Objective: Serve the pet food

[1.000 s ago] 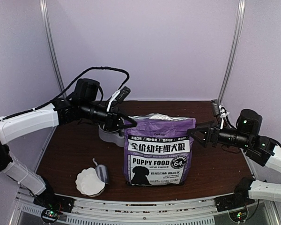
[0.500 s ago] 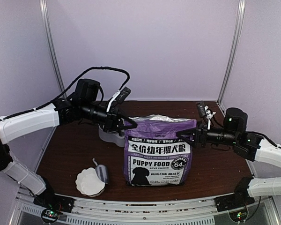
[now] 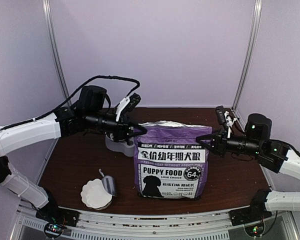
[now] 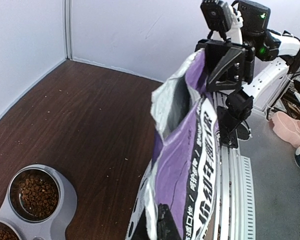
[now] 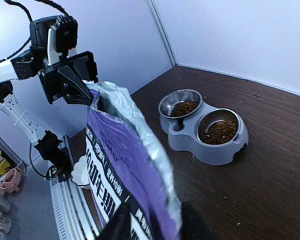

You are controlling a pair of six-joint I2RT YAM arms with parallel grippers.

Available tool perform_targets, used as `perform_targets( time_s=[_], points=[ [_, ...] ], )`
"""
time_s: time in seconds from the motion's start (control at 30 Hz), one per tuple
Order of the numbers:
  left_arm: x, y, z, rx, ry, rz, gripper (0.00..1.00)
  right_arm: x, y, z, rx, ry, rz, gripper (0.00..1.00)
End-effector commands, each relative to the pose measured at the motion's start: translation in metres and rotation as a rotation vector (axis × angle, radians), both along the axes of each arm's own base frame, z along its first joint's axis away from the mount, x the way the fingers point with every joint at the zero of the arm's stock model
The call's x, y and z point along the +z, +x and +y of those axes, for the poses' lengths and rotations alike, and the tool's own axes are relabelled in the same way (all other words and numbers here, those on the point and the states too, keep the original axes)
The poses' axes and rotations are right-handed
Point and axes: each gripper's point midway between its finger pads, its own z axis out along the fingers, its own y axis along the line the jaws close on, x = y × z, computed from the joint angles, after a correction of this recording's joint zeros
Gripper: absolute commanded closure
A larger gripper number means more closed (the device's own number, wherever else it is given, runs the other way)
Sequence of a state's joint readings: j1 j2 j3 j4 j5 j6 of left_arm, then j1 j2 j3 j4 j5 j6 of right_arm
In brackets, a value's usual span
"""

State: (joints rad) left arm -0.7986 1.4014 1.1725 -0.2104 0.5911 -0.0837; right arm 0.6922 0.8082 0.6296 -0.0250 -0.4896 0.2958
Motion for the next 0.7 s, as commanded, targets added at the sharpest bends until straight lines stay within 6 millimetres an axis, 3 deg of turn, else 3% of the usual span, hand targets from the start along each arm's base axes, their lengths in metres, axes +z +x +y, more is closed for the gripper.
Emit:
perform_targets(
  time_s=[0.0, 0.1, 0.17, 0.37, 0.57, 0.67],
  points=[
    [0.008, -0.014, 0.002, -0.092, -0.003, -0.012, 1.00, 0.010, 0.000, -0.019, -0.060, -0.067, -0.007, 0.46],
    [0.011, -0.043, -0.011, -0.212, -0.007, -0.002, 1.00, 0.027, -0.003, -0.023, -0.054, -0.120, -0.033, 0.16],
    [0.011, -0.057, -0.016, -0.260, -0.004, 0.001, 1.00, 0.040, -0.006, -0.023, -0.029, -0.151, -0.058, 0.08],
    [0.017, -0.069, -0.016, -0.311, -0.034, 0.014, 1.00, 0.057, -0.015, 0.004, 0.157, -0.281, -0.060, 0.00],
    [0.016, -0.068, -0.016, -0.302, -0.033, 0.019, 1.00, 0.066, -0.032, 0.054, 0.376, -0.341, -0.050, 0.00],
    [0.015, -0.068, -0.015, -0.302, -0.032, 0.019, 1.00, 0.058, -0.039, 0.075, 0.455, -0.397, -0.041, 0.01]
  ],
)
